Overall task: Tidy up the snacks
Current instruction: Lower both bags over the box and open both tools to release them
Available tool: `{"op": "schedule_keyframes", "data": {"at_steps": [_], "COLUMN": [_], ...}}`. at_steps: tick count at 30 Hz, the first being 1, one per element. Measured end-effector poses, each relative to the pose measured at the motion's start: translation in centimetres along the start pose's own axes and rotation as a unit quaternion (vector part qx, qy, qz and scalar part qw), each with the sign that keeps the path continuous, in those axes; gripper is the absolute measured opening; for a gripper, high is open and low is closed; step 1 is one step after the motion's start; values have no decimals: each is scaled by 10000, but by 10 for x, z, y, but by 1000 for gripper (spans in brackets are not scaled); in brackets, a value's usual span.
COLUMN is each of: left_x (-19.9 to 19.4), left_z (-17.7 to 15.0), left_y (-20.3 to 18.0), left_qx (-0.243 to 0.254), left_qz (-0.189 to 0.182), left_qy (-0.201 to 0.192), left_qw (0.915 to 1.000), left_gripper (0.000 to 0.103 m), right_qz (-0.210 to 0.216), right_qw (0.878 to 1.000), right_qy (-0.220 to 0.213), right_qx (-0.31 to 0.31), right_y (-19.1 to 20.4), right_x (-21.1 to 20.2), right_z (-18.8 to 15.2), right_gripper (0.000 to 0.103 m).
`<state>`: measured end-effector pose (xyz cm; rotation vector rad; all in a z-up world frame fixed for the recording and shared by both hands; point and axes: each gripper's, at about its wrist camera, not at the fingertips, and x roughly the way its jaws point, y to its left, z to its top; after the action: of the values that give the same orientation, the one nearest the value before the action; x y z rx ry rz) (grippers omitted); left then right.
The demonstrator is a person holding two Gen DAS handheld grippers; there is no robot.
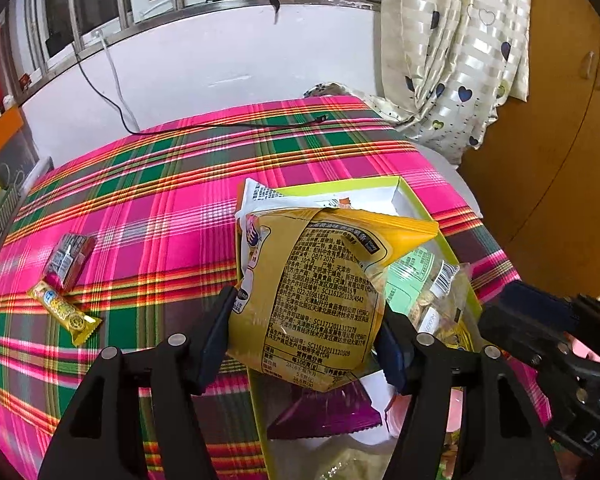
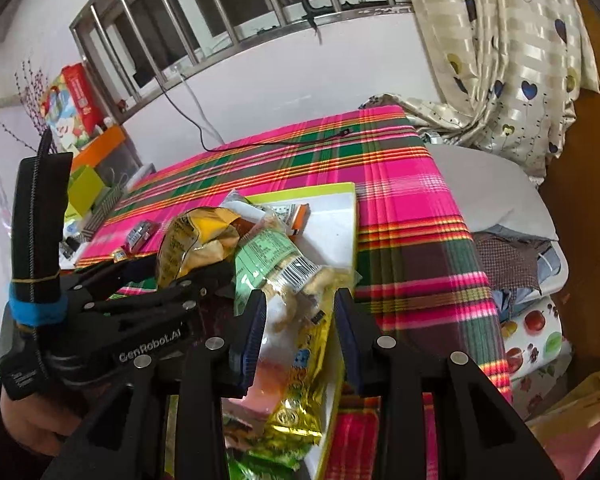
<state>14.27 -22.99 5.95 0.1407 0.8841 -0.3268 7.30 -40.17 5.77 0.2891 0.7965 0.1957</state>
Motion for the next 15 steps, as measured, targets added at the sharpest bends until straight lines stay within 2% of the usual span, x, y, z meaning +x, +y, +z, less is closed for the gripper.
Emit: {"op": "schedule_keyframes", "data": {"at_steps": [3, 9, 15], "left_x": [-4, -25, -39], "left_z": [-2, -8, -15], "left_y": [-1, -9, -6], "left_qx": [-64, 55, 0], "left_qz": [-56, 14, -89], "left_qy": [-27, -301, -331], "left_qw": [10000, 9995, 9994], "left_gripper": [69, 70, 70], "right_qz": [-19, -37, 10], "right_qw": [10000, 9999, 10000], "right_qy": [-4, -19, -54], "right_qx": [58, 99, 71], "right_y": [-1, 0, 7], "right_x": [-6, -14, -20], "right_z": [-5, -11, -13], "right_gripper": [35, 35, 37]}}
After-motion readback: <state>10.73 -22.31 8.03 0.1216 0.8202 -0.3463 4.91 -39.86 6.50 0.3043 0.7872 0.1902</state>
